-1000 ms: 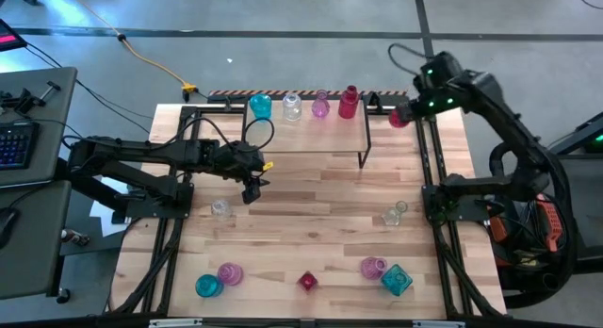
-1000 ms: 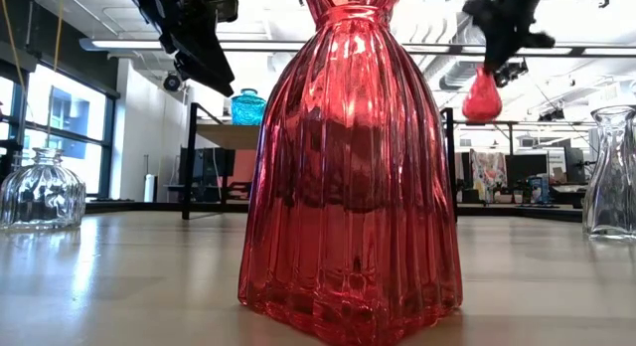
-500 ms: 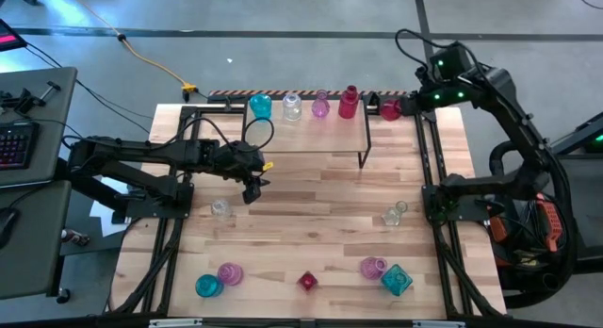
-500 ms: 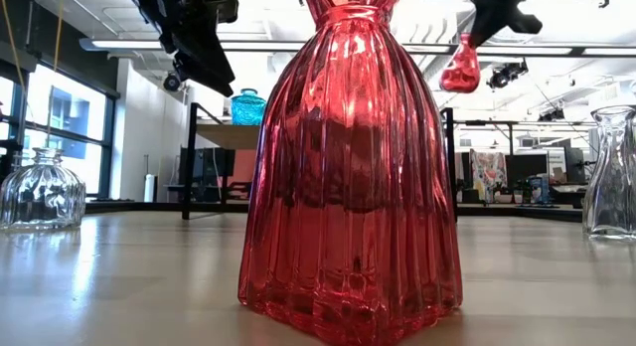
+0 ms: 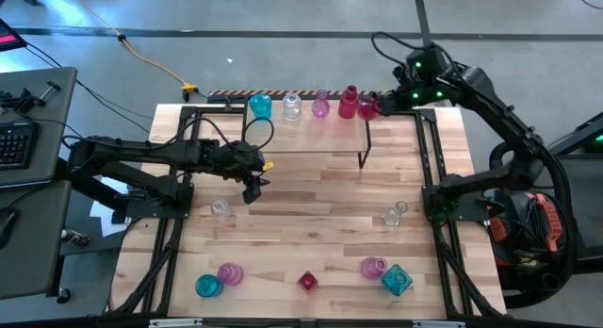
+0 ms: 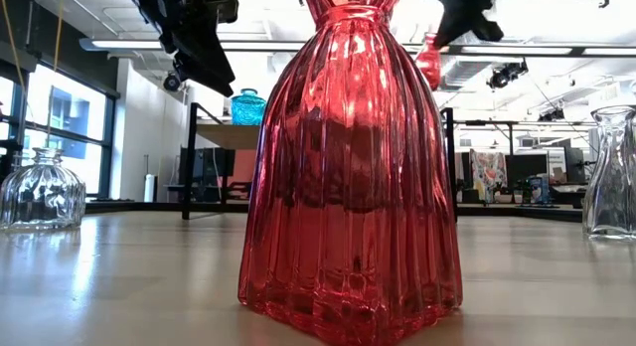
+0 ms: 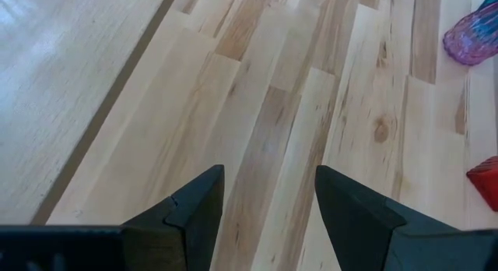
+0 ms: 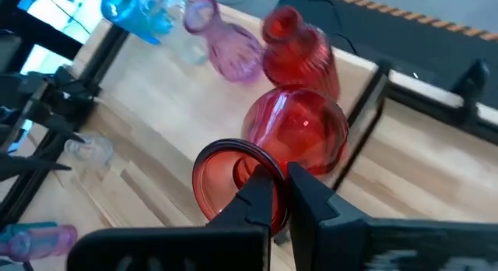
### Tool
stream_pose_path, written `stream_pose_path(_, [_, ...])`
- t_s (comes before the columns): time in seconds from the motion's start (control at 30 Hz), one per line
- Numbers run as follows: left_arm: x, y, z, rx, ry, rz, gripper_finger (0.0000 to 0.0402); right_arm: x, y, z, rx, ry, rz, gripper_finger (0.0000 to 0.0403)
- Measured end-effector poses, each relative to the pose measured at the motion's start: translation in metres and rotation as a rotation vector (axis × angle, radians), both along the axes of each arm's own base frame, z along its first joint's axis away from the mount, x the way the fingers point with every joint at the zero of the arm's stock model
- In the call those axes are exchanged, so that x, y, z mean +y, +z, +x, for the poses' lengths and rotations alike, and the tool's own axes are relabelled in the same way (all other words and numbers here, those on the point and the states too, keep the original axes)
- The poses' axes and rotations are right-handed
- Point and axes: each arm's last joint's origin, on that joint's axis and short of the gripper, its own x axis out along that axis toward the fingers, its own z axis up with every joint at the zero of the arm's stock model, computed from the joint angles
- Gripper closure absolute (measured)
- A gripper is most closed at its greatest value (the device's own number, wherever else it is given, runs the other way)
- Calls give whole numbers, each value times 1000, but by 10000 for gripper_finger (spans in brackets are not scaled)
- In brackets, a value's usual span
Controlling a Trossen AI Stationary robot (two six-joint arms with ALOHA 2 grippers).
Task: Sort vases onto shelf
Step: Put the top red vase on the shelf aligned with the other red vase
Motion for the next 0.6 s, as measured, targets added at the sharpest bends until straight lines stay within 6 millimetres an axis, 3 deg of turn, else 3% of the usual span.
stream_pose_path(0.27, [0,0,0,-2,13,-12,209,0,-3,25,23,74,24,403])
stream_pose_path(0.6, [0,0,0,-3,17,-16,209,-9,-30,54,128,119,111,403])
